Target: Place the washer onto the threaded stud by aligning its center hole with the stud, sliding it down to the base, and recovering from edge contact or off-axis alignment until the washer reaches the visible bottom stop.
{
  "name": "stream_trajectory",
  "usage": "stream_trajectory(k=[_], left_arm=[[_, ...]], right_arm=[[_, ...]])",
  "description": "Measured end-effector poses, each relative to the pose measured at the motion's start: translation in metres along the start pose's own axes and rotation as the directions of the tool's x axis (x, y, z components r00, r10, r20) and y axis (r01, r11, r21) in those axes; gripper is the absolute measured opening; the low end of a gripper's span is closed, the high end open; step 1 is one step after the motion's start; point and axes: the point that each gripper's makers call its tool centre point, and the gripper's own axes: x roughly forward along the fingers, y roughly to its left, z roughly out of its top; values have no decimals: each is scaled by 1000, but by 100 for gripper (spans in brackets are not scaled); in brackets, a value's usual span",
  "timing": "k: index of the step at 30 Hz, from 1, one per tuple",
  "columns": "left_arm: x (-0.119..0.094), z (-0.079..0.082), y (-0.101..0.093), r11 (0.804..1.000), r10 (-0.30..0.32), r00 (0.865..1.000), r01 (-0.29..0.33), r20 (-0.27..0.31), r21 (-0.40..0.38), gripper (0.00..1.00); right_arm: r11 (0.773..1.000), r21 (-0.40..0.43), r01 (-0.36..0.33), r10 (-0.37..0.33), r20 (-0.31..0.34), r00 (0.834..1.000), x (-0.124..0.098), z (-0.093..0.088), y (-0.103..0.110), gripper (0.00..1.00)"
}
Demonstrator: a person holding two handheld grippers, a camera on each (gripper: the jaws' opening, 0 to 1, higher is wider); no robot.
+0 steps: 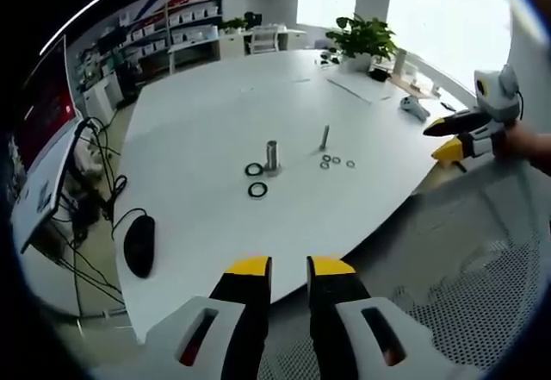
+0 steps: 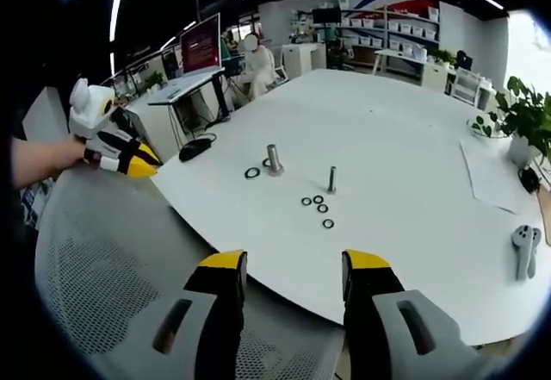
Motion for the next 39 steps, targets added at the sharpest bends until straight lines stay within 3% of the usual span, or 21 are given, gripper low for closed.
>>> stream_trajectory(k=[4,15,27,33,39], left_arm=[[1,4,-5,1000,-11,1000,12,25,-22,14],[4,0,-7,998,-42,999,42,-3,-37,15],[4,0,-13,997,-73,997,73,15,-22,15],[5,-2,-12,998,-64,998,64,4,-10,16],[7,-2,-7,998,-51,999,50,-14,-29,16]], right_arm=[[1000,-15,0,0,-20,1000,2,-3,1,47],[1000,-21,19,-19,-25,999,2,-4,-3,48],[997,29,77,-75,-47,996,1,-12,-15,49],[998,2,67,-66,-90,994,4,-18,-13,49],[998,32,50,-48,-70,996,1,-14,-11,49]])
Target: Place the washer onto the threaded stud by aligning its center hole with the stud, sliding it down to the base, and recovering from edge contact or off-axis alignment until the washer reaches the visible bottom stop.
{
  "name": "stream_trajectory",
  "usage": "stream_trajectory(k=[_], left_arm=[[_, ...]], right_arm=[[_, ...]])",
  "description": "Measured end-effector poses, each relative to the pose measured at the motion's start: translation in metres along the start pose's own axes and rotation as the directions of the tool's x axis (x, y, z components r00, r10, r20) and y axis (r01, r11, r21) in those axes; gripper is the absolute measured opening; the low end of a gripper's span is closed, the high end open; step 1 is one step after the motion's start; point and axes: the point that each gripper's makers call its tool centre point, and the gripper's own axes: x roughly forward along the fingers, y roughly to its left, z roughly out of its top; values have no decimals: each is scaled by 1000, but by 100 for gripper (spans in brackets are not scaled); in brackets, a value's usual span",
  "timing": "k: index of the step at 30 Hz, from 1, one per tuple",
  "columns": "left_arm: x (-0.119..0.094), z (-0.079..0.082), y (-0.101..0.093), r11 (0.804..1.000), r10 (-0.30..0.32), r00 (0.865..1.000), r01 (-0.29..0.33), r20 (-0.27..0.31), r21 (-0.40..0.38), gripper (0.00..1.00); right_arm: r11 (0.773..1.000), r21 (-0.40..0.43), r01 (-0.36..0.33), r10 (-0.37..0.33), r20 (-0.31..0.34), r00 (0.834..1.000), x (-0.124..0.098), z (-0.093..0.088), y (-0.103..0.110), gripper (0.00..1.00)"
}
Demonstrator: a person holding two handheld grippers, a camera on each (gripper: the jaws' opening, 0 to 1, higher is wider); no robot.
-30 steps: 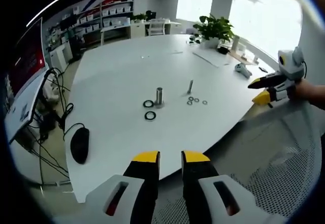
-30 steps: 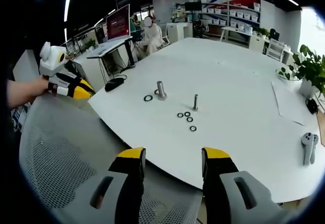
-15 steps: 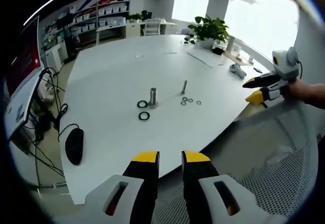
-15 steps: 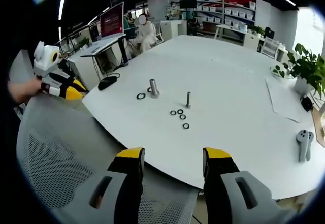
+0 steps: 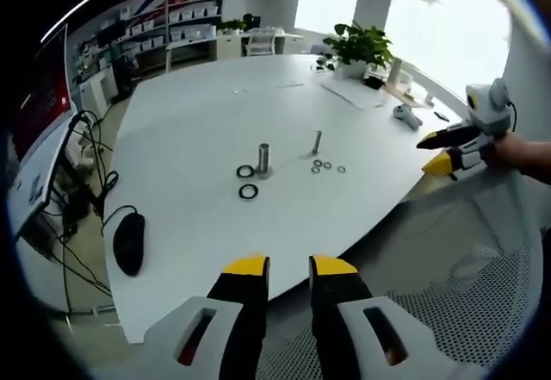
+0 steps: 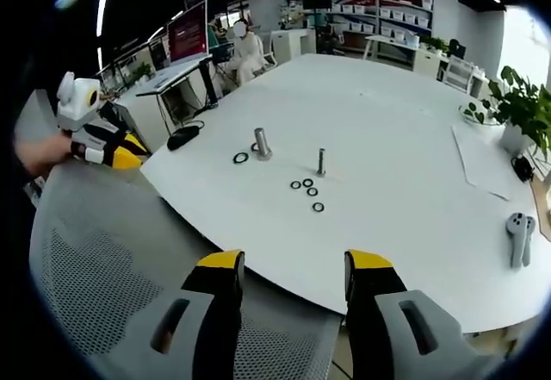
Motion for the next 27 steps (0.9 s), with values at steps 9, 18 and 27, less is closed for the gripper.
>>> stream_trajectory(k=[9,18,27], left_arm=[[2,-3,5,993,-51,998,47,-34,-106,16],[16,23,11,988,-81,996,77,-26,-135,17],[69,44,32,998,-35,996,31,-79,-47,21]], right_arm=[[999,11,-39,39,13,999,1,1,5,49],[999,23,-39,38,39,999,-1,6,6,49],[998,19,-61,60,47,997,2,7,8,49]])
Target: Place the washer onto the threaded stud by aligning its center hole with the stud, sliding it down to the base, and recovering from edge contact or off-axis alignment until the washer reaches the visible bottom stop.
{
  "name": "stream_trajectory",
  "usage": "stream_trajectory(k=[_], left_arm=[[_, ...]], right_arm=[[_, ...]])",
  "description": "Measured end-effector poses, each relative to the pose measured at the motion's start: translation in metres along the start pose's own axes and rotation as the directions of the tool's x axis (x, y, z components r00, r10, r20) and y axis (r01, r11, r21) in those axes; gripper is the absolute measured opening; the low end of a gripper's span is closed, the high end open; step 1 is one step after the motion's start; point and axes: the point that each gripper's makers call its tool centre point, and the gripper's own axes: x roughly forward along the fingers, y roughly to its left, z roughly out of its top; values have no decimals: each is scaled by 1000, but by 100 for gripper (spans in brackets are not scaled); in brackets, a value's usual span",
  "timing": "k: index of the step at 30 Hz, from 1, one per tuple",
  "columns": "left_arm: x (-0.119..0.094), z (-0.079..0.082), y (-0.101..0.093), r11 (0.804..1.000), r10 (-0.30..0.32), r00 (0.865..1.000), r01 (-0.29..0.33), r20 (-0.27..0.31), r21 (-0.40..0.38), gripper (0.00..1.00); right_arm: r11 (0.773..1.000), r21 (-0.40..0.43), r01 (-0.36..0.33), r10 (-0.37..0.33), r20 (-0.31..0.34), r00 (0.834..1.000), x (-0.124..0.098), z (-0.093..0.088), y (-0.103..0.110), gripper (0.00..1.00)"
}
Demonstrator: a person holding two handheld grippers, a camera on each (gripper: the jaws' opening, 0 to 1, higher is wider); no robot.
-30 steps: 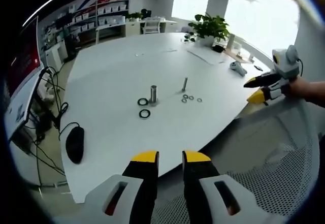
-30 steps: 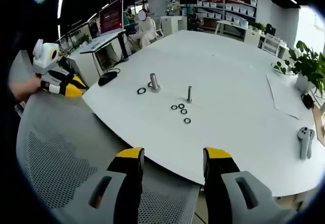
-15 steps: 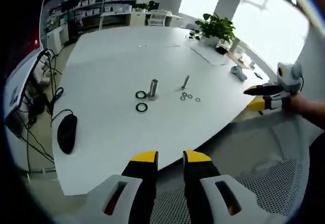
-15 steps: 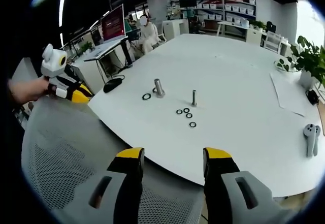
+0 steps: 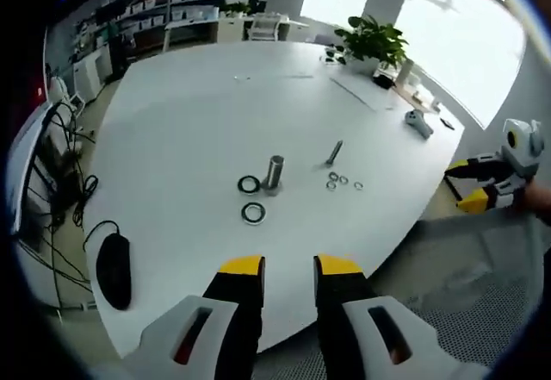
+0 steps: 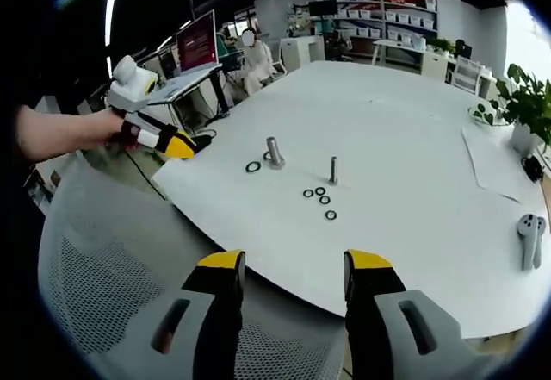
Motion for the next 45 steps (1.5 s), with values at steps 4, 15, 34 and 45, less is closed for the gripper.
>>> stream_trajectory(k=[4,15,34,45], left_arm=[[22,3,5,999,5,998,-3,-61,33,21],[62,7,16,1000,-7,990,10,-142,18,22],[100,7,25,999,37,981,-41,-191,-18,30],[123,5,48,993,114,963,-105,-246,49,29]], right_arm=[[1000,-26,-3,3,-9,1000,1,-2,1,49],[1000,-13,-4,4,15,1000,-2,3,2,48],[1000,-1,5,-5,13,1000,-2,3,-1,47],[1000,-5,8,-8,13,1000,-6,5,1,47]])
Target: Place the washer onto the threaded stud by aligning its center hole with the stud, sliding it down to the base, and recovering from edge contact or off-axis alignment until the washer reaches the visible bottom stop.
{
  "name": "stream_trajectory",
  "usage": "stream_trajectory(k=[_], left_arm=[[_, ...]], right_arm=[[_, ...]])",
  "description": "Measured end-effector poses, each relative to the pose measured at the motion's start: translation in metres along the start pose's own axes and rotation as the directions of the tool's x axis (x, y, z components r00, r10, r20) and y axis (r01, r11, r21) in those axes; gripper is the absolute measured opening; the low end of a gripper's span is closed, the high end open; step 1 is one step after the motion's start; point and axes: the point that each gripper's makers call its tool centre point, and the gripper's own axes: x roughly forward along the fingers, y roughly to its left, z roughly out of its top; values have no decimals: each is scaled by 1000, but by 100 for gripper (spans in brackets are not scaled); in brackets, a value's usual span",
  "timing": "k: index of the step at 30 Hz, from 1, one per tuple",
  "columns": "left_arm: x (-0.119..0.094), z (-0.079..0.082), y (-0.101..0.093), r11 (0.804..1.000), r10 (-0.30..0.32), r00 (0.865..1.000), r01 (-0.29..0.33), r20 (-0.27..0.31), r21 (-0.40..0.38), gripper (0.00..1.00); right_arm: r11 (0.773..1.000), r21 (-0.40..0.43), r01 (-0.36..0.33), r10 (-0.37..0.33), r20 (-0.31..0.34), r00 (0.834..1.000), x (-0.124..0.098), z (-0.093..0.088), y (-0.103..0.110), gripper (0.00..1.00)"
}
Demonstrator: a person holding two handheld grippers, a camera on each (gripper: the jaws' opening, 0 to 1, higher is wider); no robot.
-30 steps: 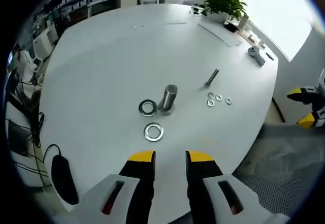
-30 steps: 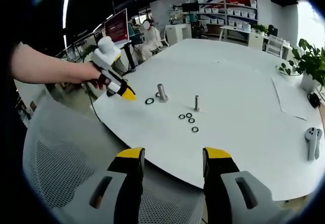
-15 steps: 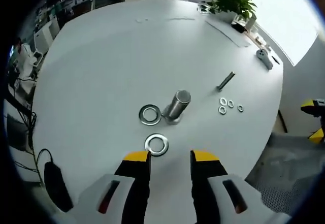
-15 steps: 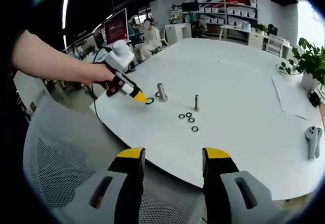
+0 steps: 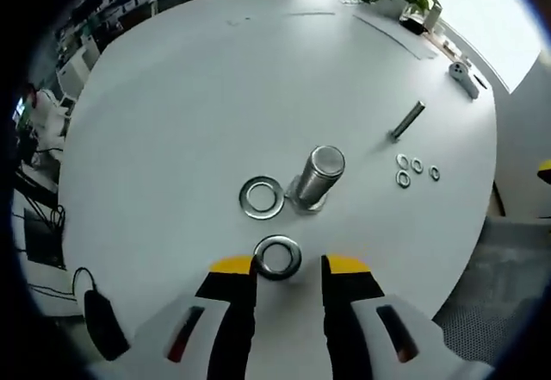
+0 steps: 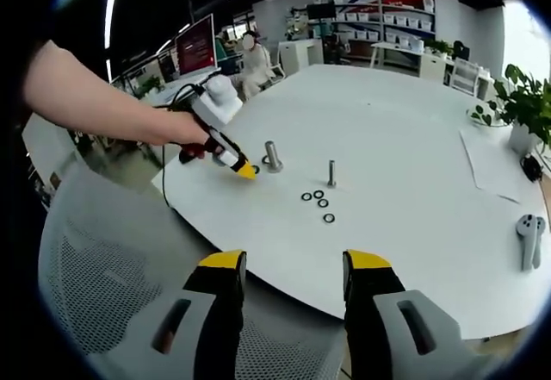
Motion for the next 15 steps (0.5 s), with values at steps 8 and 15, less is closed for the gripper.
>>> stream_trajectory(k=[8,15], left_arm=[[7,2,2,997,27,999,-24,-38,69,27],[11,0,8,993,37,998,-30,-54,118,23]], right_arm=[[1000,4,1,-1,7,1000,2,0,-2,47],[1000,6,0,0,11,1000,0,1,-1,47]])
